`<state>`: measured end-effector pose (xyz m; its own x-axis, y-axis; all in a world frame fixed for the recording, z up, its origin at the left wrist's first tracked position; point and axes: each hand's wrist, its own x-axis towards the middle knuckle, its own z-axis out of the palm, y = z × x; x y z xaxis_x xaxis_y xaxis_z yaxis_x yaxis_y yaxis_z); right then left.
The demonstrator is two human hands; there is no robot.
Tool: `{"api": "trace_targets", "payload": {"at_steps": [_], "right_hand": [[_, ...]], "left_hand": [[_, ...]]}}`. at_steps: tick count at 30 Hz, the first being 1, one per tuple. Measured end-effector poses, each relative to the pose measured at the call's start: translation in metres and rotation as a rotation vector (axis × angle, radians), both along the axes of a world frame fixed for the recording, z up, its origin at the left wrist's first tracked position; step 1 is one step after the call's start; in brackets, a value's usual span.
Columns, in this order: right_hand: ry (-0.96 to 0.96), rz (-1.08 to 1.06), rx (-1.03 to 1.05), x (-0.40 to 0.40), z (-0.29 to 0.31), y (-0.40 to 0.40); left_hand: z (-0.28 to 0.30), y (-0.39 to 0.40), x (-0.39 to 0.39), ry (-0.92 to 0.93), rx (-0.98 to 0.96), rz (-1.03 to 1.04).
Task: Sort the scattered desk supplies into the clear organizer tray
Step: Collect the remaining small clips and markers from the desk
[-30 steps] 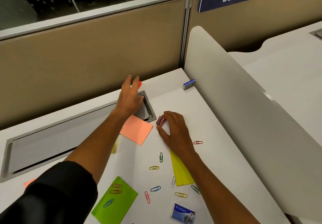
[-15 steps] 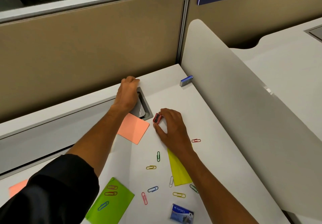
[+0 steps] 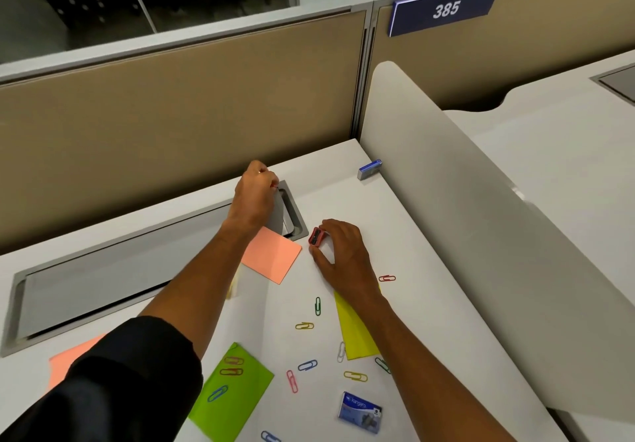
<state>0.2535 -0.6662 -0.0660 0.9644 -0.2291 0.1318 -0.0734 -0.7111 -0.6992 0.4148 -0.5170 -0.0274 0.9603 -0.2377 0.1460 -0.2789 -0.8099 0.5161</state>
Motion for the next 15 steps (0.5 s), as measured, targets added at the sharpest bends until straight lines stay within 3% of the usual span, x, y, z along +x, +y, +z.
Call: {"api": "trace_targets", "payload": {"at_steps": [6, 15], "right_hand": [[-0.029, 0.007, 0.022, -0.001, 0.001, -0.001], [0.059, 0.053, 0.096, -0.003, 0.014, -0.005]], "left_hand": [[0.016, 0.0, -0.028, -0.138, -0.011, -0.08], [0.015, 0.031, -0.092, -0.14, -0.122, -0.101]]}}
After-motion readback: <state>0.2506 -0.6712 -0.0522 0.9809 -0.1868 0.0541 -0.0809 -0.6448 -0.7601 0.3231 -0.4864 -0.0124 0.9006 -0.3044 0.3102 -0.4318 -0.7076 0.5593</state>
